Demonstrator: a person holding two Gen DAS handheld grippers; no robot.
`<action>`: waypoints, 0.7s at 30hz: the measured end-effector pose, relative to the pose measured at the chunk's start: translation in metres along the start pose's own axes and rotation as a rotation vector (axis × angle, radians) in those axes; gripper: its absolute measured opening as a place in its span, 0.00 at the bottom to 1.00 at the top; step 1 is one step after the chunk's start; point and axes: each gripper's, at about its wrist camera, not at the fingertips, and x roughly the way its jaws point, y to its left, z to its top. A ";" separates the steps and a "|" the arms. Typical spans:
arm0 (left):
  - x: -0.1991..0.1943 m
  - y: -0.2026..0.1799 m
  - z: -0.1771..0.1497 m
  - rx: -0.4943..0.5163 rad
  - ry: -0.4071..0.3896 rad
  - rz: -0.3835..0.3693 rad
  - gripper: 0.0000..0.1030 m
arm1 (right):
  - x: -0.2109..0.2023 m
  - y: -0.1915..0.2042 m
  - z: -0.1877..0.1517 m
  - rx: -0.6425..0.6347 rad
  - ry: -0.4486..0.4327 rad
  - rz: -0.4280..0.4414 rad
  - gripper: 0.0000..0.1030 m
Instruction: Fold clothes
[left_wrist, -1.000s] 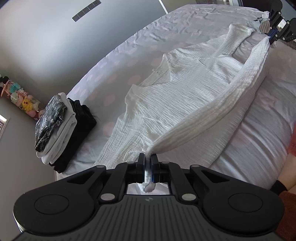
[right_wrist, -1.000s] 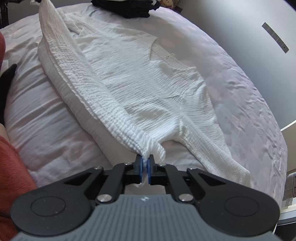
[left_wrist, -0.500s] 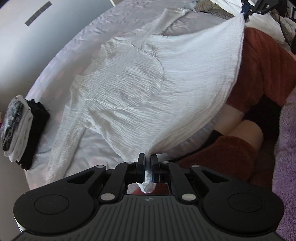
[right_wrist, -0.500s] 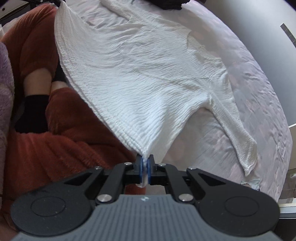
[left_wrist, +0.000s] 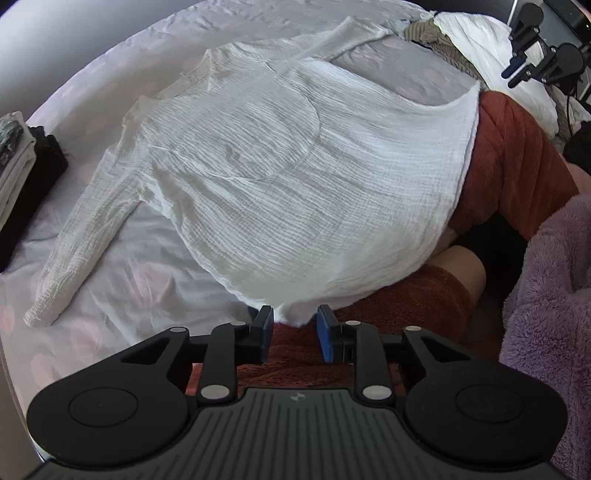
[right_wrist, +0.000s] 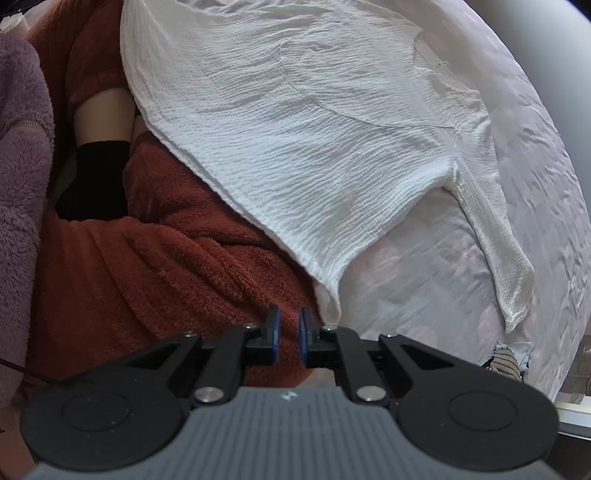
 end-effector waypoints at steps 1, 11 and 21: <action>-0.005 0.007 -0.001 -0.019 -0.010 0.002 0.32 | -0.005 -0.004 0.000 0.023 -0.017 -0.005 0.18; -0.035 0.094 -0.022 -0.276 -0.126 0.222 0.38 | -0.017 -0.041 0.014 0.341 -0.273 -0.193 0.39; -0.010 0.191 -0.087 -0.569 -0.139 0.399 0.42 | 0.048 -0.065 -0.003 0.911 -0.495 -0.244 0.42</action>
